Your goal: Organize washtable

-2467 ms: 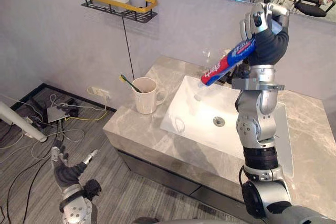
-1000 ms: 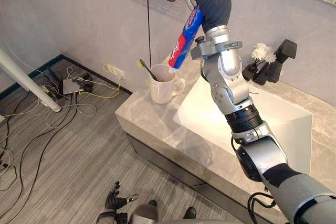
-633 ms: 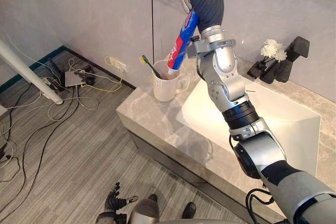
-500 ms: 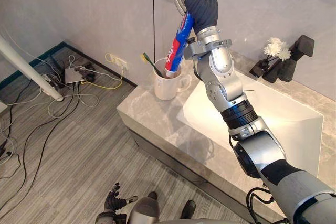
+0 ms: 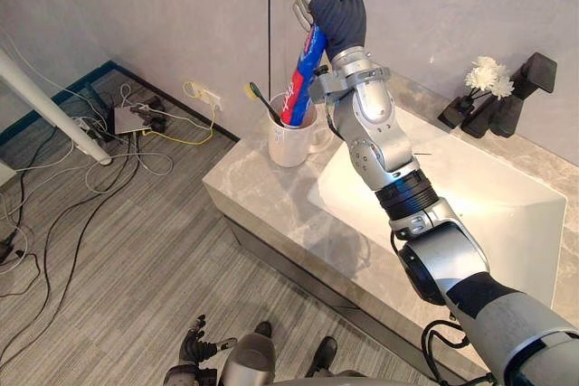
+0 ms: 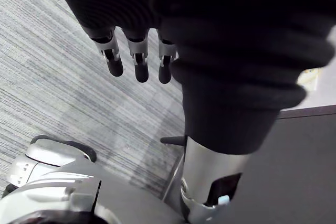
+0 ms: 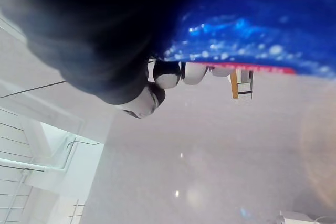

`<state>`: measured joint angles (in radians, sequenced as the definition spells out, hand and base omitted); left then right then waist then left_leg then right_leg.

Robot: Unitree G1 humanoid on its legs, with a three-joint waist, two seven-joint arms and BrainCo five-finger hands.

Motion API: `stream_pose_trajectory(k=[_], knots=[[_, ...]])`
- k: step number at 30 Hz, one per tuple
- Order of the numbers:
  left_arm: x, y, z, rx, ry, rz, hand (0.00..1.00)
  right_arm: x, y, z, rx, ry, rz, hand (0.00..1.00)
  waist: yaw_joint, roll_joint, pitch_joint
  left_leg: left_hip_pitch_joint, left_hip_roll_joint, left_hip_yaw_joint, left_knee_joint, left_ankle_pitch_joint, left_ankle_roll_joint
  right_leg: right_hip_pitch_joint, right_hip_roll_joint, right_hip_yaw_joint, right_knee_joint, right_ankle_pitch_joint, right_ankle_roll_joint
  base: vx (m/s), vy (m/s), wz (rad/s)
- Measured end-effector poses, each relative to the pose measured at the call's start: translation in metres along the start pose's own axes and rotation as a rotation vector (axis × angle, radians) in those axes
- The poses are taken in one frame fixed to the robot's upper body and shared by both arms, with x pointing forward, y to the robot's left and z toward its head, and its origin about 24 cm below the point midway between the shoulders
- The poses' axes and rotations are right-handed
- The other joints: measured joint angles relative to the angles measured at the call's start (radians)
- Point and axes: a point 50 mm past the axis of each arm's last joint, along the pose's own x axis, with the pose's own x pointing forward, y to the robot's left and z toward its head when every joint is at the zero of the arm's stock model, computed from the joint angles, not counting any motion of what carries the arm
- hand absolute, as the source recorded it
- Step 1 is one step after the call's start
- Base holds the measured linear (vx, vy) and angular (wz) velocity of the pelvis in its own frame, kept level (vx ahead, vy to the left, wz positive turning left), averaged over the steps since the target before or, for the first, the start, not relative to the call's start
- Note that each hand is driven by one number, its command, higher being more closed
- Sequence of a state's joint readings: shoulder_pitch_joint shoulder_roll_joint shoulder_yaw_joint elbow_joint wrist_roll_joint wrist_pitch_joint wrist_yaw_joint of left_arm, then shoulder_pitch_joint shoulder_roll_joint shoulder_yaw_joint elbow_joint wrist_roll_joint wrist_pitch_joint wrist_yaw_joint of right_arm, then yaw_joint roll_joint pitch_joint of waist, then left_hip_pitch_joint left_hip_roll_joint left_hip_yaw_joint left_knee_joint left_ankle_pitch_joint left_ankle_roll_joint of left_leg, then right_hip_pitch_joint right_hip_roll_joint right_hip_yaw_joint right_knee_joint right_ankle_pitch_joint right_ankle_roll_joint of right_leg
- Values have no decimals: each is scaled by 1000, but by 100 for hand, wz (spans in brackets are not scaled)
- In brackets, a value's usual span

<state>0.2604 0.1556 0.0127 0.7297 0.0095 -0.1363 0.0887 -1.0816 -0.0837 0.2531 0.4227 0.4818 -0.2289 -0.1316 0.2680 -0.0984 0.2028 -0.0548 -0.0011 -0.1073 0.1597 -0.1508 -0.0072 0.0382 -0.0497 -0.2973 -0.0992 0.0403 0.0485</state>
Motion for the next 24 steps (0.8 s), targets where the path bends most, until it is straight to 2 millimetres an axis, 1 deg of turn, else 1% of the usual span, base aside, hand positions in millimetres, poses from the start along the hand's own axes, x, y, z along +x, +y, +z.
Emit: stream_pose_trajectory(k=[4, 14, 15, 24], knots=[[0, 0, 0, 4, -1, -2, 0, -1, -4, -9, -9, 40, -17, 100, 0, 0, 0, 0, 0, 0, 1, 0, 0, 0, 0, 0, 0, 0, 0, 0, 0, 0], [0, 0, 0, 0, -1, -2, 0, -1, 1, -10, -5, 43, -10, 100, 0, 0, 0, -1, 0, 0, 3, 0, 0, 0, 0, 0, 0, 0, 0, 0, 0, 0], [0, 0, 0, 0, -1, -2, 0, -1, 1, -10, -7, 43, -9, 0, 0, 1, 0, -2, 0, 0, 4, 0, 0, 0, 0, 0, 0, 0, 0, 0, 0, 0], [0, -1, 0, -7, 0, -3, 0, -1, 2, -11, -15, 45, -6, 0, -3, 5, 3, -3, -1, 0, 8, 0, 0, 1, 0, 0, 0, 0, 0, 0, 0, 0]])
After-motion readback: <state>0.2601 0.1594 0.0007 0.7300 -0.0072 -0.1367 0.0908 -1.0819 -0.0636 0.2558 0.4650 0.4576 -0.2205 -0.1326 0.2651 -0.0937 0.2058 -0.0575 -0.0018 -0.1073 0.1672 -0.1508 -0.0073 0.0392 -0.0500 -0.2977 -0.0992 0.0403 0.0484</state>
